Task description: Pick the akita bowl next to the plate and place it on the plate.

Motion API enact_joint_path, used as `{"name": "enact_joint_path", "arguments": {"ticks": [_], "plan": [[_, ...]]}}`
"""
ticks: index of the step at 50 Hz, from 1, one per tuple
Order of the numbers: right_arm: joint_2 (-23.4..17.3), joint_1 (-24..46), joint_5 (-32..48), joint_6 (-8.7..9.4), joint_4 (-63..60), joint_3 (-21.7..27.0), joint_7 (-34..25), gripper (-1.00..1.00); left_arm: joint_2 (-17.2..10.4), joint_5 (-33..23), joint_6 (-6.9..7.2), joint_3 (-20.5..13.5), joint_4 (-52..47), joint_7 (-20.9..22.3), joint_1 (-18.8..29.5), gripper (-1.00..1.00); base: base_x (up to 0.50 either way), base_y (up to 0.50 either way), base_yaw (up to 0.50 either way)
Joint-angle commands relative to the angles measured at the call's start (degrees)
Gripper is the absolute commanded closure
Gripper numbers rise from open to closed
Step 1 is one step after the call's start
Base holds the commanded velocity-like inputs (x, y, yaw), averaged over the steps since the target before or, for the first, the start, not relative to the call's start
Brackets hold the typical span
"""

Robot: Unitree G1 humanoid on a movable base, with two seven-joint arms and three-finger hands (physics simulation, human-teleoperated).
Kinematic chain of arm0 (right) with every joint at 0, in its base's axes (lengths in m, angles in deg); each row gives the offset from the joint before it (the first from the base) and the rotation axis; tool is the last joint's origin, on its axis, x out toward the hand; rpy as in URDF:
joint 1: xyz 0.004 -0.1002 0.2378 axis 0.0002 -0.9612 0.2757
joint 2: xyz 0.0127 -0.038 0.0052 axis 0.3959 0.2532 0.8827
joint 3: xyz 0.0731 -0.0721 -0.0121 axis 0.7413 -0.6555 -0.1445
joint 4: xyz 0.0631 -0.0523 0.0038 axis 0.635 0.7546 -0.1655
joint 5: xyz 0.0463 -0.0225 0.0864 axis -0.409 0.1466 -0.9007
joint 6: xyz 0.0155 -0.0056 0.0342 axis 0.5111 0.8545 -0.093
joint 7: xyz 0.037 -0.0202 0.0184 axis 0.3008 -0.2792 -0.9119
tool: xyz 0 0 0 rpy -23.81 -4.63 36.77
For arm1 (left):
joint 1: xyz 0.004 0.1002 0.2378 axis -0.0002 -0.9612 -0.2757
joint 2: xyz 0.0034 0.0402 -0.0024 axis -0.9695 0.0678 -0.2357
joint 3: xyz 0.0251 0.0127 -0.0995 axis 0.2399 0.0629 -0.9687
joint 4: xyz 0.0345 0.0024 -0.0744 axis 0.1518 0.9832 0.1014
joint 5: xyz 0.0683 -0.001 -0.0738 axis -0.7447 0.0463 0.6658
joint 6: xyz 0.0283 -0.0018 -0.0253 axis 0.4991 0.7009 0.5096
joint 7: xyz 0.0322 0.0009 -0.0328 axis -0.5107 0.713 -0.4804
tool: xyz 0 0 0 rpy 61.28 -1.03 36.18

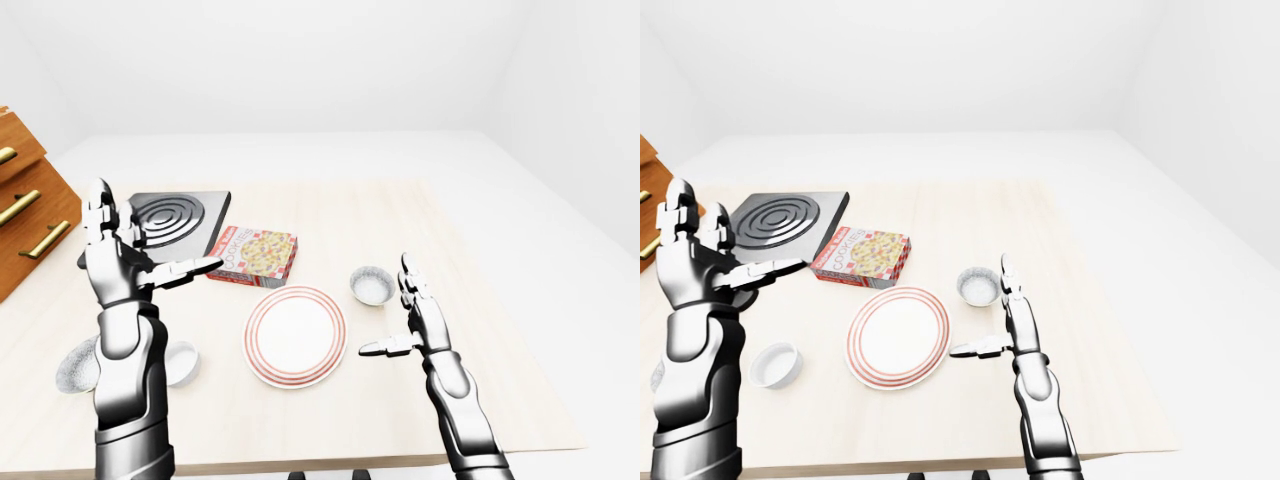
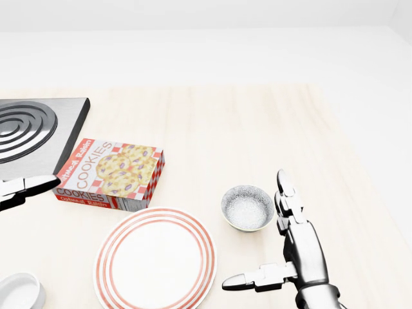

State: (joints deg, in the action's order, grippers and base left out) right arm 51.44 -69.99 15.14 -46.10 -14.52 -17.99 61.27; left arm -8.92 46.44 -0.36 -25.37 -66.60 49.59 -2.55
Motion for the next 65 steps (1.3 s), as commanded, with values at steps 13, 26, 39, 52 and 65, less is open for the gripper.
{"name": "enact_joint_path", "arguments": {"ticks": [13, 26, 39, 52, 65], "plan": [[-0.9, -0.2, 5.6, 0.00, -5.2, 1.1, 1.0, -1.00, -1.1, 1.0, 0.00, -1.0, 1.1, -0.8, 0.5, -1.00, 0.00, 0.00, 0.00], [-4.3, 4.0, 18.5, 0.00, -14.3, 6.1, 3.4, -1.00, -1.2, 1.1, 0.00, -1.0, 2.2, -0.9, 0.7, -1.00, 0.00, 0.00, 0.00], [-5.8, 5.4, 38.0, 0.00, -17.3, 4.0, 5.6, -1.00, -1.1, 1.2, 0.00, -0.8, 2.7, -0.9, 0.7, -1.00, 0.00, 0.00, 0.00], [-6.1, 4.5, 54.7, 0.00, -8.8, 1.8, 18.5, -1.00, -1.0, 0.9, 0.00, -0.6, 2.6, -0.9, 0.7, -1.00, 0.00, 0.00, 0.00], [-7.7, 3.6, 75.1, 0.00, 2.1, -3.4, 34.3, -1.00, -0.7, 1.0, 0.00, -0.5, 2.8, -0.9, 0.5, -1.00, 0.00, 0.00, 0.00]]}}
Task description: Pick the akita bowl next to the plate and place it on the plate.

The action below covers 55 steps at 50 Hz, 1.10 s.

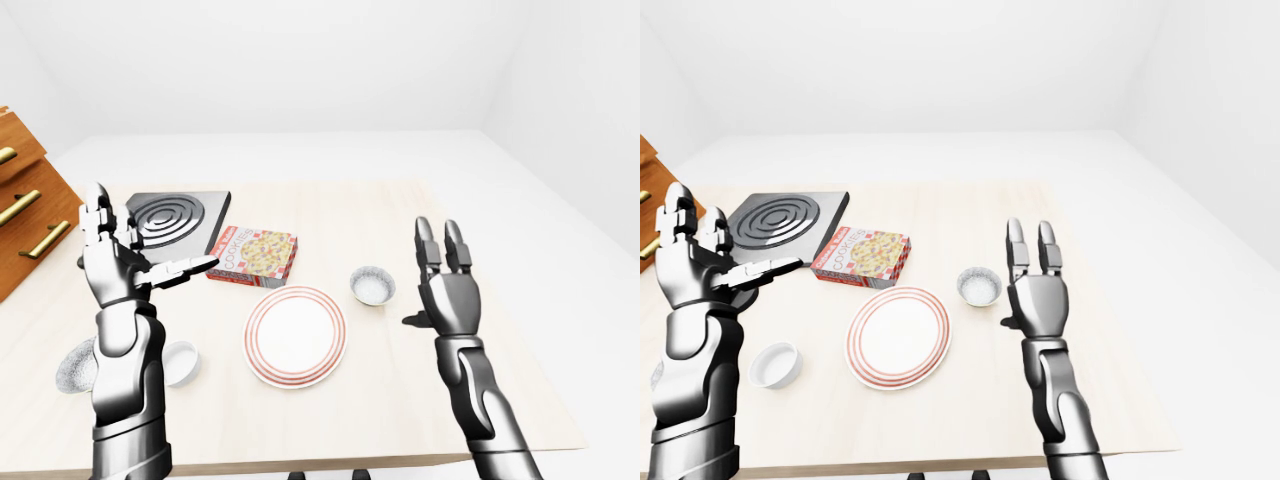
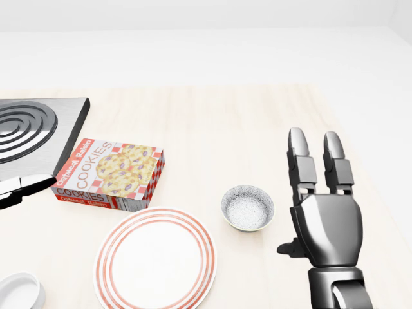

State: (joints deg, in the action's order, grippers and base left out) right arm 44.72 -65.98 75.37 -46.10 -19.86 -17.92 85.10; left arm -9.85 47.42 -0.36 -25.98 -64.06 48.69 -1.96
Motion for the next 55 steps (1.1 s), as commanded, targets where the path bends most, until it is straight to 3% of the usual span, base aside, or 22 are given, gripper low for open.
{"name": "enact_joint_path", "arguments": {"ticks": [1, 18, 28, 55], "plan": [[-1.1, 0.0, 16.4, 0.00, 8.6, -3.9, 10.5, -1.00, 0.2, 0.1, 0.00, 0.1, 0.3, 0.0, -0.1, -1.00, 0.00, 0.00, 0.00], [-0.8, 7.0, 29.9, 0.00, 25.0, -8.5, 10.5, -1.00, 0.1, 1.9, 0.00, -0.1, 1.8, 0.1, 0.2, -1.00, 0.00, 0.00, 0.00], [-0.9, 9.4, 27.1, 0.00, 24.3, -7.4, 10.5, -1.00, -0.2, 3.7, 0.00, -0.1, 2.9, -0.2, 0.4, -1.00, 0.00, 0.00, 0.00], [-1.4, 17.3, 19.5, 0.00, 39.2, -6.4, 10.5, -1.00, 0.1, 3.1, 0.00, 0.4, 4.0, 0.1, 0.2, -1.00, 0.00, 0.00, 0.00]]}}
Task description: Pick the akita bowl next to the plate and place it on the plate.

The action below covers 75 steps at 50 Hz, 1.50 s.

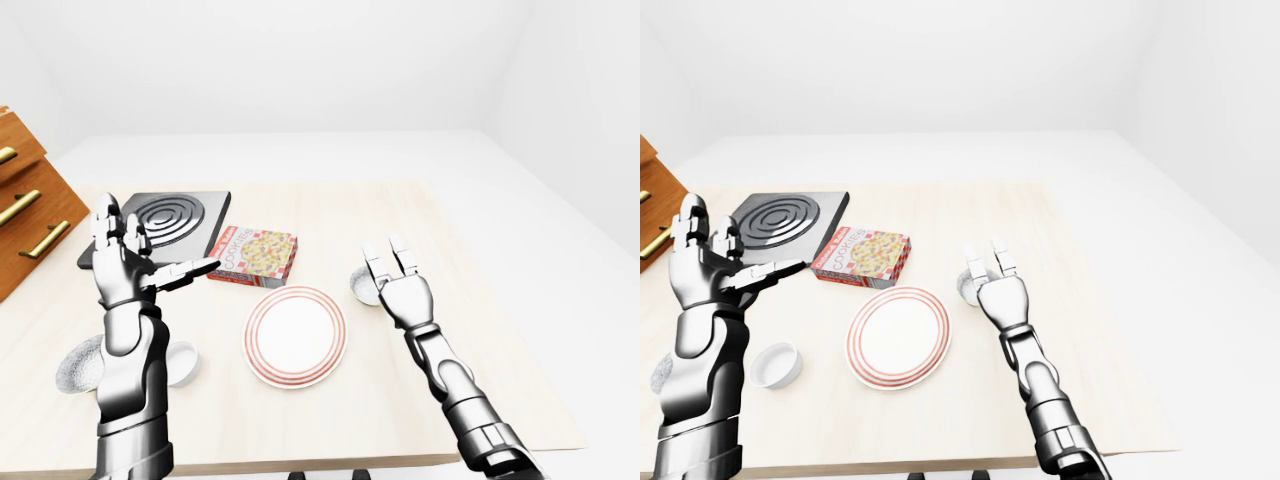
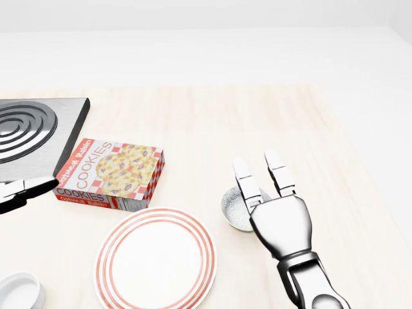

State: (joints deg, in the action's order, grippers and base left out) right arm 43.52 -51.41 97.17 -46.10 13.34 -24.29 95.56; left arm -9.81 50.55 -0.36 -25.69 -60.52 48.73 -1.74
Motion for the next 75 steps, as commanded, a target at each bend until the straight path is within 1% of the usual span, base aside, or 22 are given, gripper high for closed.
{"name": "enact_joint_path", "arguments": {"ticks": [1, 12, 26, 31, 33, 36, 43, 46, 48, 55, 63, 75], "plan": [[-0.2, 2.9, -2.5, 0.00, 6.3, 0.0, 0.0, -1.00, 0.1, 0.0, 0.00, 0.1, 0.2, 0.0, -0.1, -1.00, 0.00, 0.00, 0.00], [-0.1, 4.3, -2.8, 0.00, 10.3, -0.6, 0.0, -1.00, 0.1, 0.0, 0.00, 0.2, -0.7, -0.2, -0.1, -1.00, 0.00, 0.00, 0.00], [-0.1, 5.2, -2.8, 0.00, 12.2, -0.9, 0.0, -1.00, 0.2, 0.0, 0.00, 0.2, 0.6, 0.2, -0.2, -1.00, 0.00, 0.00, 0.00], [-0.5, 6.5, -3.3, 0.00, 14.0, -0.5, 0.0, -1.00, 0.3, -0.2, 0.00, 0.3, 1.1, 0.3, -0.1, -1.00, 0.00, 0.00, 0.00], [-0.7, 7.3, -3.6, 0.00, 14.7, -0.3, 0.0, -1.00, 0.3, 0.0, 0.00, 0.4, -0.9, -0.2, -0.5, -1.00, 0.00, 0.00, 0.00], [-0.7, 8.4, -3.6, 0.00, 16.2, -0.3, 0.0, -1.00, 0.5, -0.1, 0.00, 0.4, -0.8, 0.0, -0.5, -1.00, 0.00, 0.00, 0.00], [-0.6, 8.3, -3.5, 0.00, 16.0, -0.7, 0.0, -1.00, 0.6, -0.2, 0.00, 0.3, -1.0, 0.1, -0.6, -1.00, 0.00, 0.00, 0.00], [-0.6, 9.1, -3.3, 0.00, 17.4, -0.8, 0.0, -1.00, 0.6, -0.2, 0.00, 0.3, -0.9, 0.1, -0.6, -1.00, 0.00, 0.00, 0.00], [-0.3, 11.2, -2.9, 0.00, 22.1, -1.3, 0.0, -1.00, 0.6, 0.0, 0.00, 0.2, -1.6, -0.1, -0.6, -1.00, 0.00, 0.00, 0.00], [0.0, 11.3, -2.8, 0.00, 23.3, -1.8, 0.0, -1.00, 0.5, 0.1, 0.00, 0.3, -1.5, -0.1, -0.5, -1.00, 0.00, 0.00, 0.00], [0.5, 13.3, -2.3, 0.00, 26.8, -2.5, 0.0, -1.00, 0.4, 0.0, 0.00, 0.4, 1.6, 0.4, 0.1, -1.00, 0.00, 0.00, 0.00], [1.3, 15.7, -1.3, 0.00, 32.2, -3.6, 0.0, -1.00, 0.4, 0.1, 0.00, 0.5, 0.9, 0.1, -0.1, -1.00, 0.00, 0.00, 0.00]]}}
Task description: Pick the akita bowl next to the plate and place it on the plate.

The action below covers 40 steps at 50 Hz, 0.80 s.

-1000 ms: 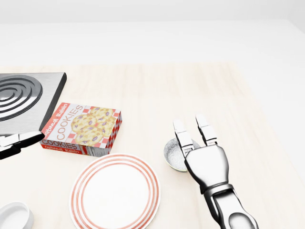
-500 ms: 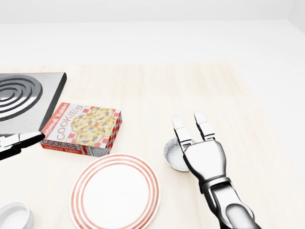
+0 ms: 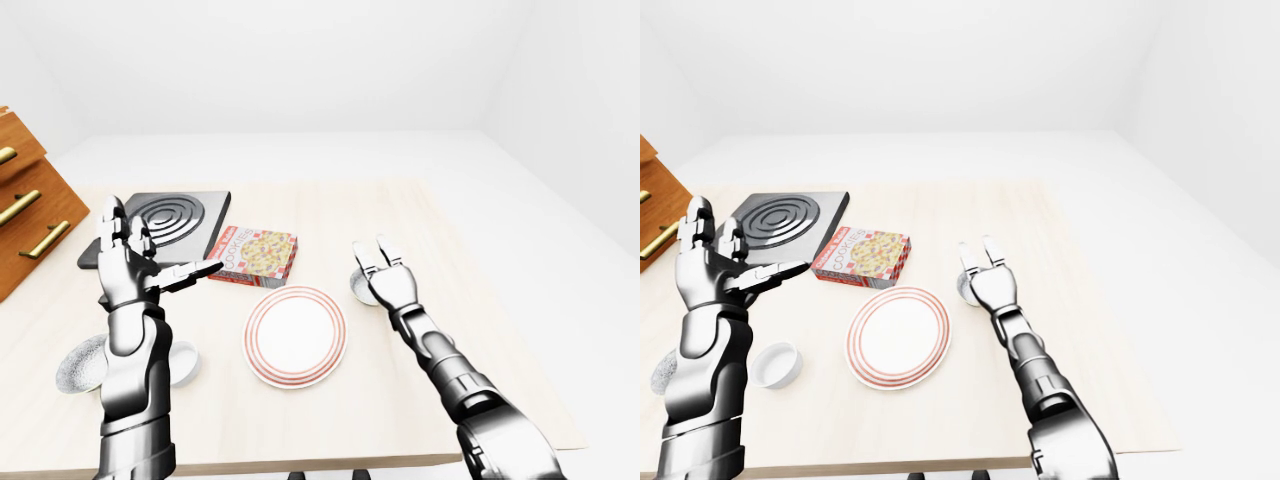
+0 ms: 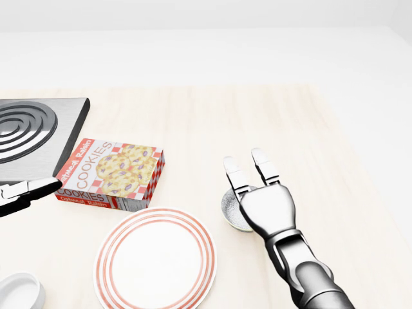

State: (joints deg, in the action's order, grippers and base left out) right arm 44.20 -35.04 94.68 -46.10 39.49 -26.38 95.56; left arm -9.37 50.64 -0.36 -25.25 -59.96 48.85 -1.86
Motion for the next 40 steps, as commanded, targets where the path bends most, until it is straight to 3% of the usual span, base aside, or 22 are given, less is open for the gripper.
{"name": "enact_joint_path", "arguments": {"ticks": [1, 5, 6, 27, 35, 40], "plan": [[0.9, 0.2, 1.5, 0.00, 8.3, -1.8, 0.0, -1.00, 0.0, 0.1, 0.00, 0.1, -0.2, -0.1, 0.0, -1.00, 0.00, 0.00, 0.00], [1.1, 1.4, 1.3, 0.00, 10.5, -1.8, 0.0, -1.00, 0.0, 0.0, 0.00, 0.1, 0.5, 0.1, 0.0, -1.00, 0.00, 0.00, 0.00], [1.3, 3.2, 1.2, 0.00, 13.0, -1.8, 0.0, 0.98, 0.1, 0.1, 0.00, 0.2, -1.0, -0.2, -0.4, -1.00, 0.00, 0.00, 0.00], [0.1, 10.0, -0.4, 0.00, 19.4, -0.8, 0.0, 1.00, 0.3, -0.3, 0.00, 0.4, 1.5, 0.4, 0.0, -1.00, 0.00, 0.00, 0.00], [-1.2, 11.8, -0.3, 0.00, 17.4, -0.5, 0.0, 1.00, 0.4, 0.0, 0.00, 0.4, -1.3, -0.2, -0.5, -1.00, 0.00, 0.00, 0.00], [-3.3, 11.9, 0.5, 0.00, 8.5, 0.1, 0.0, 1.00, 0.7, -0.4, 0.00, 0.6, -1.1, -0.1, -0.6, -1.00, 0.00, 0.00, 0.00]]}}
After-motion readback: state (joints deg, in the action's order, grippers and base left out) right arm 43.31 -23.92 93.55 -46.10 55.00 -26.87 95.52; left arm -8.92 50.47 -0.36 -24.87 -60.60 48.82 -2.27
